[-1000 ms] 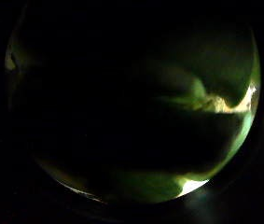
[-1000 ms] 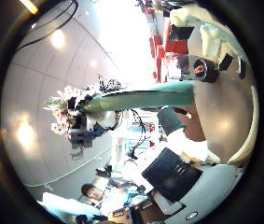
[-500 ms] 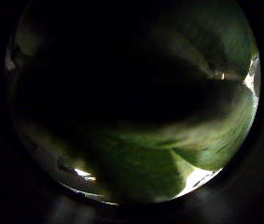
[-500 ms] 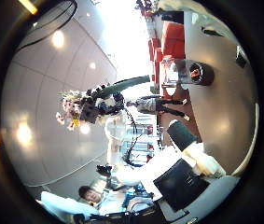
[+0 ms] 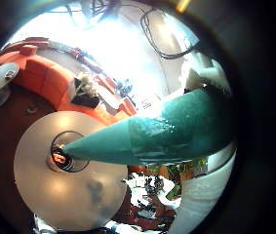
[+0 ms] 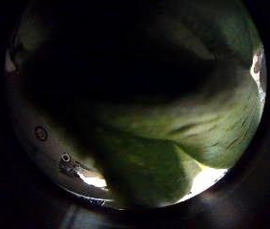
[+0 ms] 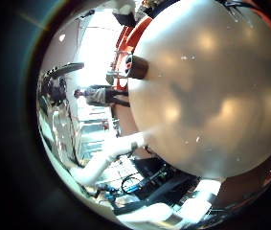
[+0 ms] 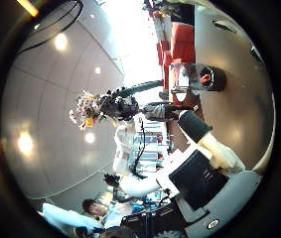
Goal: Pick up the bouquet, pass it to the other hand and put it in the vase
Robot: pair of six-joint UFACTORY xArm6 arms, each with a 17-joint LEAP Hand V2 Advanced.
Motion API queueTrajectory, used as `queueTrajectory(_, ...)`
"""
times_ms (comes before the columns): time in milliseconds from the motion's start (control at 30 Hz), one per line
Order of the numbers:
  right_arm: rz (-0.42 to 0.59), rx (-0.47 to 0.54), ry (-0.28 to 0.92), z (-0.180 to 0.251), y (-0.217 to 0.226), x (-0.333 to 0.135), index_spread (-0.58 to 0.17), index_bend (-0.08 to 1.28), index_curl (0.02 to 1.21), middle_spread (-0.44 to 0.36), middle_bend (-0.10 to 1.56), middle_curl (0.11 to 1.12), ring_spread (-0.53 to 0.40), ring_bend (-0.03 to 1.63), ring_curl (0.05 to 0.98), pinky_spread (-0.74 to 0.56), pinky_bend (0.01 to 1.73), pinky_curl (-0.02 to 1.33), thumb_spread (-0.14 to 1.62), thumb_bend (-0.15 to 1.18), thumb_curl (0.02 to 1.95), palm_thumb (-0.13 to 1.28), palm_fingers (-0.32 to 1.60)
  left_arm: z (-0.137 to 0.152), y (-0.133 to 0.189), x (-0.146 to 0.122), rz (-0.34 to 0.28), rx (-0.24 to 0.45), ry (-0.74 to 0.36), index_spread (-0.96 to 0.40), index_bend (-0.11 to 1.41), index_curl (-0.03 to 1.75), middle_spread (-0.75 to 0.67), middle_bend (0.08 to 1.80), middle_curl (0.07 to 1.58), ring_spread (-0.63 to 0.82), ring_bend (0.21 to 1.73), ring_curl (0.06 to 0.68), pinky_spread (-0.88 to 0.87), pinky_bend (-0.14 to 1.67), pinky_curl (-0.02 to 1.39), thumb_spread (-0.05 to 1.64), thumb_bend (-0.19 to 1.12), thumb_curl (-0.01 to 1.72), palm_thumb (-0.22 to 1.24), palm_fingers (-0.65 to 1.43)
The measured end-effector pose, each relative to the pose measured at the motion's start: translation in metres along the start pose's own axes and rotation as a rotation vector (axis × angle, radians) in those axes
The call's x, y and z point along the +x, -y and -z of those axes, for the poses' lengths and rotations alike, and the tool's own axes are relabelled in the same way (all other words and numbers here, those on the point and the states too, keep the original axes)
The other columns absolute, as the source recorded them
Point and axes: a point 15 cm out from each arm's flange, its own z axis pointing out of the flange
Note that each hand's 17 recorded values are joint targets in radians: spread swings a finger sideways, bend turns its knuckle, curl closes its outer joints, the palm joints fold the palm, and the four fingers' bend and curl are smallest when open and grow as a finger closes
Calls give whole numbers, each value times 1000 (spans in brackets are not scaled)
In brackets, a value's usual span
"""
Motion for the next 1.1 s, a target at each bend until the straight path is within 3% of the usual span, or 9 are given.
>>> queueTrajectory(233,-12,-1,5,0,2,6,-370,184,399,-33,400,373,-30,792,328,427,530,447,966,-23,595,821,282,-23,8,-20,30,-11,2,-736,642,1279,-483,1214,929,-377,1542,551,-610,1160,1001,1065,79,905,1044,1049)
queueTrajectory(633,-18,-2,2,-3,7,13,-371,184,381,-45,362,365,-51,769,304,430,498,396,961,-23,577,832,333,-52,17,-71,138,-63,-15,-753,593,1331,-490,1195,940,-381,1526,554,-630,1127,1036,1075,46,918,1052,1052)
queueTrajectory(1100,-22,-14,3,-5,7,17,-360,191,375,-47,320,360,-65,752,281,415,474,345,959,-23,566,835,380,-67,18,-87,159,-93,23,-754,505,1391,-494,1155,955,-386,1501,552,-652,1098,1038,1005,-18,869,1019,1057)
